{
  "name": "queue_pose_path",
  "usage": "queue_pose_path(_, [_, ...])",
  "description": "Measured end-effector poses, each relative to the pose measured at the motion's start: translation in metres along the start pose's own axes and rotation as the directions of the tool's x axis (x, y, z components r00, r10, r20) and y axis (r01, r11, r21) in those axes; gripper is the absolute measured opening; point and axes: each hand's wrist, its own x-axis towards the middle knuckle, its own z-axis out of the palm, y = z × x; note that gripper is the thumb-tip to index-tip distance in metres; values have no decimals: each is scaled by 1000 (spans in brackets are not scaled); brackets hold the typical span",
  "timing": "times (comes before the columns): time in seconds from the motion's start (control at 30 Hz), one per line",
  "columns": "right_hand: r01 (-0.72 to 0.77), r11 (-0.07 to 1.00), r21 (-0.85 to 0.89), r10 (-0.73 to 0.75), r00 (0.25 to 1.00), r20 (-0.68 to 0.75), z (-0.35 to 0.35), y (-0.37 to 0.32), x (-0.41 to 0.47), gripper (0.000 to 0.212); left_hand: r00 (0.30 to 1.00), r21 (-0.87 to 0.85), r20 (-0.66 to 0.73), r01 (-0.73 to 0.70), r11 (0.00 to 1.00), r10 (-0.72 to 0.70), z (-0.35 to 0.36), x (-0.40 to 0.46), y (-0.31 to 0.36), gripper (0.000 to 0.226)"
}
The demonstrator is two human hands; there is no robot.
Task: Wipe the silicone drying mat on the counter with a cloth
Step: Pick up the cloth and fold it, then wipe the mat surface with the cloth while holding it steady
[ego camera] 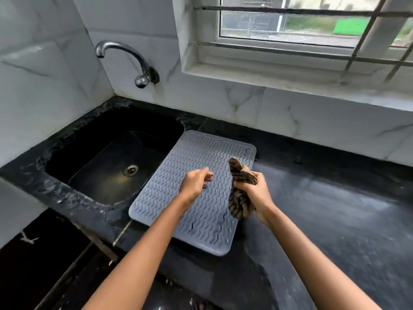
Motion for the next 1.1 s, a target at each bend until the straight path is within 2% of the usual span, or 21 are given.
queue_pose_path(0.07, [-9, 996, 89, 16, 997, -75, -3, -4, 20, 22, 996, 168, -73, -36, 985, 49, 2, 29, -1, 27])
queue_pose_path(0.13, [-38, 981, 190, 63, 990, -125, 0, -9, 47, 24, 986, 396, -109, -70, 916, 123, 5, 63, 0, 27])
queue_pose_path(0.2, [-54, 970, 238, 103, 975, -198, 6, -15, 72, 33, 969, 559, -83, -147, 816, 232, 10, 95, -1, 34])
queue_pose_path(0.27, [-16, 972, 232, 83, 956, -280, 13, -21, 98, 40, 949, 642, -17, -231, 731, 314, 16, 124, 4, 45])
queue_pose_path(0.33, [48, 995, 91, -14, 941, -339, 21, -30, 123, 39, 941, 711, 55, -272, 648, 334, 18, 150, 5, 57])
queue_pose_path(0.4, [79, 976, -201, -149, 919, -365, 28, -37, 148, 36, 936, 790, 98, -280, 545, 338, 13, 170, -2, 62])
queue_pose_path(0.43, [84, 930, -358, -218, 910, -353, 32, -38, 159, 42, 933, 815, 106, -280, 507, 344, 10, 176, -7, 63])
queue_pose_path(0.5, [121, 797, -591, -331, 907, -261, 46, -40, 183, 61, 920, 838, 96, -280, 469, 379, 6, 183, -17, 62])
queue_pose_path(0.57, [164, 623, -765, -391, 912, -124, 62, -39, 204, 70, 911, 839, 101, -294, 457, 400, 6, 187, -22, 60])
queue_pose_path(0.67, [291, 286, -913, -300, 932, 204, 90, -20, 225, 60, 902, 850, 92, -292, 438, 422, 9, 189, -25, 57])
queue_pose_path(0.73, [337, 135, -932, -257, 920, 296, 97, -4, 231, 53, 904, 858, 72, -271, 436, 421, 9, 191, -27, 56])
queue_pose_path(0.83, [388, 6, -922, -321, 874, 365, 83, 2, 236, 46, 899, 864, 53, -259, 431, 435, 10, 193, -28, 56])
queue_pose_path(0.93, [428, -112, -897, -312, 842, 441, 57, -5, 237, 46, 898, 858, 57, -267, 438, 435, 10, 192, -27, 61])
queue_pose_path(1.1, [397, -121, -910, -305, 857, 415, -13, -3, 220, 51, 902, 861, 65, -267, 433, 428, 8, 190, -26, 61])
